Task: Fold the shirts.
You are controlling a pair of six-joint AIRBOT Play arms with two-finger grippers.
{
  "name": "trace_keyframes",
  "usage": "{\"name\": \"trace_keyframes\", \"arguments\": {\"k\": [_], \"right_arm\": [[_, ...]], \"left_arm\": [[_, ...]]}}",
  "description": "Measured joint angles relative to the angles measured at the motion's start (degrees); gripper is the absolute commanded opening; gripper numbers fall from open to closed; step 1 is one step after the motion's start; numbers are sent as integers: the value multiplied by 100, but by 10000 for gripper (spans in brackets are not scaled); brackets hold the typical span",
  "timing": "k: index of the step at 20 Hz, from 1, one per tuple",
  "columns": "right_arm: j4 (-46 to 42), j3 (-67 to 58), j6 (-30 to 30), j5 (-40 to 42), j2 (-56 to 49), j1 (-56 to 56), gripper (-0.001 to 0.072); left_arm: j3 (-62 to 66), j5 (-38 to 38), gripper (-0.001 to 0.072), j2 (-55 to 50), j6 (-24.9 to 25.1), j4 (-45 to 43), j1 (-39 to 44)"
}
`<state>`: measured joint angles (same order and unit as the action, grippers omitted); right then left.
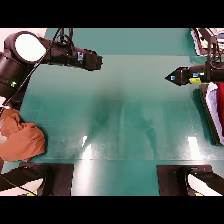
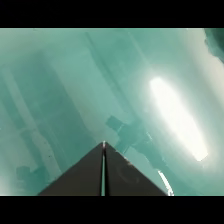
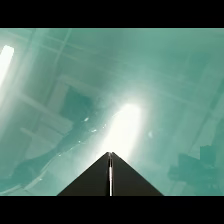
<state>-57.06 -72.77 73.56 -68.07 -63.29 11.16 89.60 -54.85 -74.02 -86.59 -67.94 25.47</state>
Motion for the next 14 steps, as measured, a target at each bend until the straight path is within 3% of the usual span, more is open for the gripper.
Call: {"name": "trace_keyframes", "arguments": {"k": [14], "right_arm": [[-4,0,0,-140,0,0,17]], "left_arm": [[-2,13,28,0,0,22,0]]}}
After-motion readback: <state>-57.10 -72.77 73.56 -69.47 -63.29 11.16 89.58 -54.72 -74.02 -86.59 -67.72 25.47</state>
